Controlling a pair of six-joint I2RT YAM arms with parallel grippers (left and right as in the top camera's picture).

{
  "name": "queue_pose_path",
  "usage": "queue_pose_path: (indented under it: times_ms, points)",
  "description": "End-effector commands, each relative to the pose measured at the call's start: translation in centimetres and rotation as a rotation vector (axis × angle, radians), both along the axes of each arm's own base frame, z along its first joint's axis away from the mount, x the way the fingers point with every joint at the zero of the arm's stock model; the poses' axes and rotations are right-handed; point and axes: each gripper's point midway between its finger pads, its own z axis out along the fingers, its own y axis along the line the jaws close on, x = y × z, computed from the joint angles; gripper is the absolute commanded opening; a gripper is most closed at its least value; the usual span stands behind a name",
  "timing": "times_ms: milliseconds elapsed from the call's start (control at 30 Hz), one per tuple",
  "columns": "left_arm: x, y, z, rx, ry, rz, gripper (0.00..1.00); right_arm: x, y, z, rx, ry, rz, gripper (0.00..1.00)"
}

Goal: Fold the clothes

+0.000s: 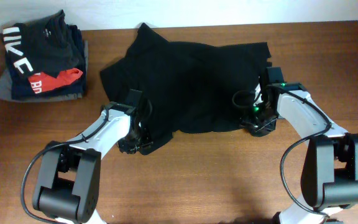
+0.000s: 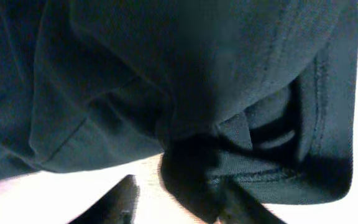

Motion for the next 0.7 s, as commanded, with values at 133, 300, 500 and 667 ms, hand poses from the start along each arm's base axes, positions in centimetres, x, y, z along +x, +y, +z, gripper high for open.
queue_pose_path:
  times_ms: [133,300,500,667]
  points:
    - [-0.3,0.1,-0.4,0.002,0.016,-0.001,0.0,-0.1,-1.3,-0.8,-0.081,0.011,-0.015,0.04]
    - [-1.0,0.3,0.0,0.006,0.033,-0.055,0.01,-0.1,-2.0,-0.6,-0.095,0.017,-0.034,0.04]
    - [-2.1,1.4,2.2,0.048,0.037,-0.057,0.01,-0.2,-4.2,0.9,-0.092,0.044,-0.119,0.04]
    - [-2.8,2.2,4.4,0.071,0.004,-0.077,0.01,-1.1,-6.4,2.7,-0.091,0.043,-0.188,0.04]
